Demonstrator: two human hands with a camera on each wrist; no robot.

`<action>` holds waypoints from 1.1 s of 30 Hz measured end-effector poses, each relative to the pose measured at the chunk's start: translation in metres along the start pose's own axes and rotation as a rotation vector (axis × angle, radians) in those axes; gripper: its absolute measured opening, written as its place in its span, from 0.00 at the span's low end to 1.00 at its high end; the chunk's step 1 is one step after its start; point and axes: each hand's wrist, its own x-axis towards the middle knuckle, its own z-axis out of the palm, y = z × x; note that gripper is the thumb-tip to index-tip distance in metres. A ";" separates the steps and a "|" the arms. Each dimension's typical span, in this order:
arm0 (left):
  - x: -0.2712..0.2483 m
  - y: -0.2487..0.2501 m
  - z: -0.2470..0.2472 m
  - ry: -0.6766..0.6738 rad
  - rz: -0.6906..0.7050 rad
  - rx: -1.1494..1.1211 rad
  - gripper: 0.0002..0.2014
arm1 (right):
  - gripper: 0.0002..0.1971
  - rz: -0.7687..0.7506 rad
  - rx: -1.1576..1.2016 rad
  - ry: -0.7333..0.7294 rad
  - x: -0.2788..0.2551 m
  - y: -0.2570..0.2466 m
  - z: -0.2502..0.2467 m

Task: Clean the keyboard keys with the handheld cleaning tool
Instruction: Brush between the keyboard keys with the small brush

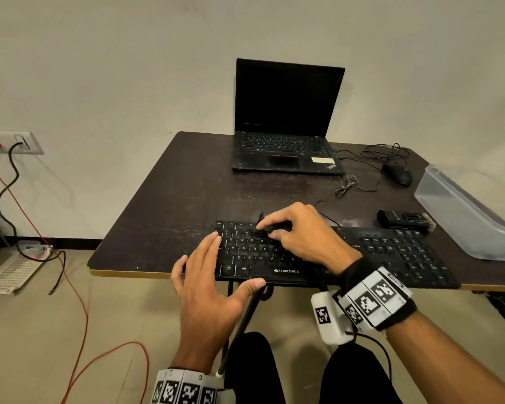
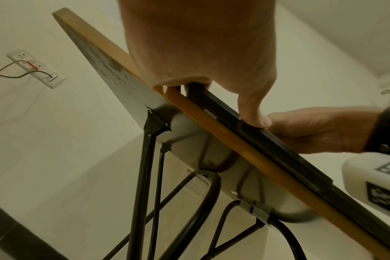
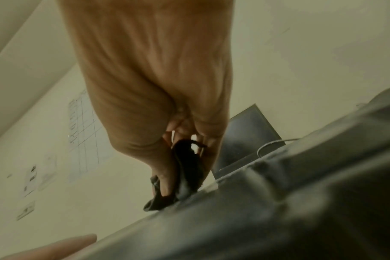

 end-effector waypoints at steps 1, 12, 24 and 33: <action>0.000 0.000 0.000 0.001 -0.001 -0.002 0.51 | 0.14 0.018 -0.009 0.038 -0.003 0.002 -0.003; 0.001 0.003 0.000 0.023 -0.006 -0.003 0.50 | 0.10 -0.016 -0.035 0.200 -0.036 0.010 0.001; 0.003 0.003 0.000 0.053 0.023 0.014 0.50 | 0.13 -0.103 0.090 0.241 -0.089 0.023 0.022; 0.002 -0.002 0.004 0.036 0.053 0.034 0.48 | 0.13 -0.198 0.050 0.351 -0.098 0.027 0.034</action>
